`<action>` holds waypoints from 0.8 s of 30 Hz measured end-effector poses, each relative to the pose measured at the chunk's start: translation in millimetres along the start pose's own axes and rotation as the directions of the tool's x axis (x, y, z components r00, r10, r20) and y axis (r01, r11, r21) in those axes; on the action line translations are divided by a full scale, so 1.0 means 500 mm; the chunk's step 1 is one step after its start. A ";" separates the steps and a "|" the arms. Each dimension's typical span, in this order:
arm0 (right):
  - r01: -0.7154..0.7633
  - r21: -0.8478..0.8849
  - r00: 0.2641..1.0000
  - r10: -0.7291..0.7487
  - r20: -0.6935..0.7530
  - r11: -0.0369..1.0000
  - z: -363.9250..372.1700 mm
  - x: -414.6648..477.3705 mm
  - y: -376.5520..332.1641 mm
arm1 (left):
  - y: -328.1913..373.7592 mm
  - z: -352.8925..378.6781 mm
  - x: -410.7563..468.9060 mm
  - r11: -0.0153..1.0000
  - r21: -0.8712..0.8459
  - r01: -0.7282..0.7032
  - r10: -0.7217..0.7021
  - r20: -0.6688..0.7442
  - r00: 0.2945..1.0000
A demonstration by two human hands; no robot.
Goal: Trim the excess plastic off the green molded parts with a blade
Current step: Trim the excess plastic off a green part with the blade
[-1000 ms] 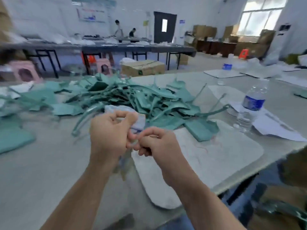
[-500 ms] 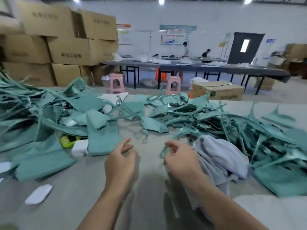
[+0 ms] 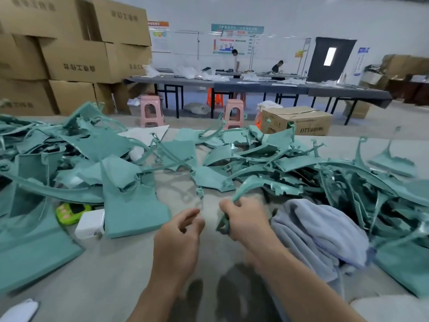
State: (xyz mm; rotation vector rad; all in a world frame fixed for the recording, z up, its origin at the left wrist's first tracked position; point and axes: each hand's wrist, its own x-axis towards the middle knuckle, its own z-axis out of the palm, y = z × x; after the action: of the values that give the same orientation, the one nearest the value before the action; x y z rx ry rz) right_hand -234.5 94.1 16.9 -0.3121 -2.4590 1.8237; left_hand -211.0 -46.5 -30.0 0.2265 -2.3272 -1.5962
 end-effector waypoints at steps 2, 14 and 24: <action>0.060 0.009 0.988 -0.061 0.145 0.998 0.000 -0.049 -0.001 | 0.008 -0.001 0.000 0.945 -0.283 0.163 -0.135 0.115 0.984; 0.463 -0.634 0.886 -0.335 0.320 0.619 -0.089 -0.143 0.035 | 0.038 0.006 -0.051 0.963 -0.154 -0.220 0.226 0.021 0.974; 0.463 -0.834 0.847 -0.427 0.316 0.301 -0.244 -0.086 0.050 | 0.023 -0.022 -0.026 0.988 0.020 -0.150 0.151 -0.068 0.986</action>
State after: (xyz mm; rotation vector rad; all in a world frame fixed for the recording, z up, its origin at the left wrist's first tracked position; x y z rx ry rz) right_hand -168.4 207.1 31.9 0.3849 -2.8655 0.1552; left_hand -194.5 -47.9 -17.7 0.1042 -2.2473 -1.4751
